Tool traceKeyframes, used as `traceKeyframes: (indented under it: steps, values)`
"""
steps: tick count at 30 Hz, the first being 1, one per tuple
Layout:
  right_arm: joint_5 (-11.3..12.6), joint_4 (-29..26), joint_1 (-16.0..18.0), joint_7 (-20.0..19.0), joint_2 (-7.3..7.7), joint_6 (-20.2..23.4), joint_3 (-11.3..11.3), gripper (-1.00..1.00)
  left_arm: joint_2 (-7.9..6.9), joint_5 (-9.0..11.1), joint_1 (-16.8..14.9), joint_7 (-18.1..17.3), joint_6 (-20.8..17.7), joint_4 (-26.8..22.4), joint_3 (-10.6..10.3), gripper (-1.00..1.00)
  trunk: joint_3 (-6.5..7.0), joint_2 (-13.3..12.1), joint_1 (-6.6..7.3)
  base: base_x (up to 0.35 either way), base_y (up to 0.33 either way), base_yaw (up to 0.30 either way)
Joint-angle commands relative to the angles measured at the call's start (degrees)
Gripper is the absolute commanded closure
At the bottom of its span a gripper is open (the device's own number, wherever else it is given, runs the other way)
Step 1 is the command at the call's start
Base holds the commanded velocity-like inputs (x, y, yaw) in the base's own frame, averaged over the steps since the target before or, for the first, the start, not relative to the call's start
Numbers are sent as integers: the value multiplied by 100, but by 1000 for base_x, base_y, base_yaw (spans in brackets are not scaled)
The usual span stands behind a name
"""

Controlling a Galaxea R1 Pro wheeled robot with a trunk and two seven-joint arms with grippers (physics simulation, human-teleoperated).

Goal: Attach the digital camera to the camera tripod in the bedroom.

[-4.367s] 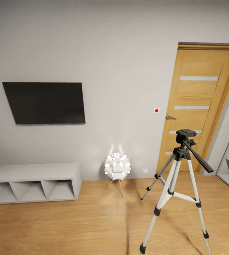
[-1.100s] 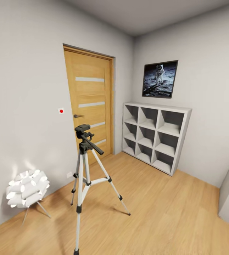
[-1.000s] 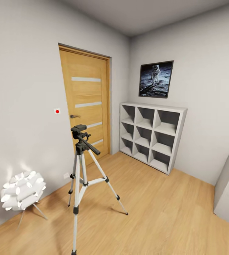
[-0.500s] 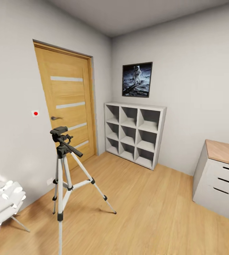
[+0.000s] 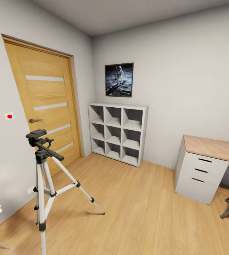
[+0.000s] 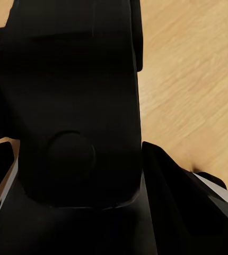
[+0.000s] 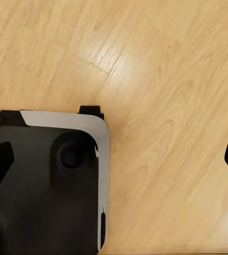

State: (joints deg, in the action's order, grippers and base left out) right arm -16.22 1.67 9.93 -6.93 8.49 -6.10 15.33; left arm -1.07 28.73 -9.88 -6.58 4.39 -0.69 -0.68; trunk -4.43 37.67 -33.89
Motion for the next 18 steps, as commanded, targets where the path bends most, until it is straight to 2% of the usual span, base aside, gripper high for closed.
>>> traceKeyframes:
  steps: [1, 18]
  values:
    - [-48, 19, 9, -11, 3, -31, 49, -100, -3, 28, -4, -34, 18, 7, -10, 100, -10, 9, -2, 0, 0, -296]
    - [-48, 18, 9, -11, 3, -23, 50, -100, -1, 19, -5, -27, 18, 7, -6, 100, -10, 9, -2, 0, 0, -296]
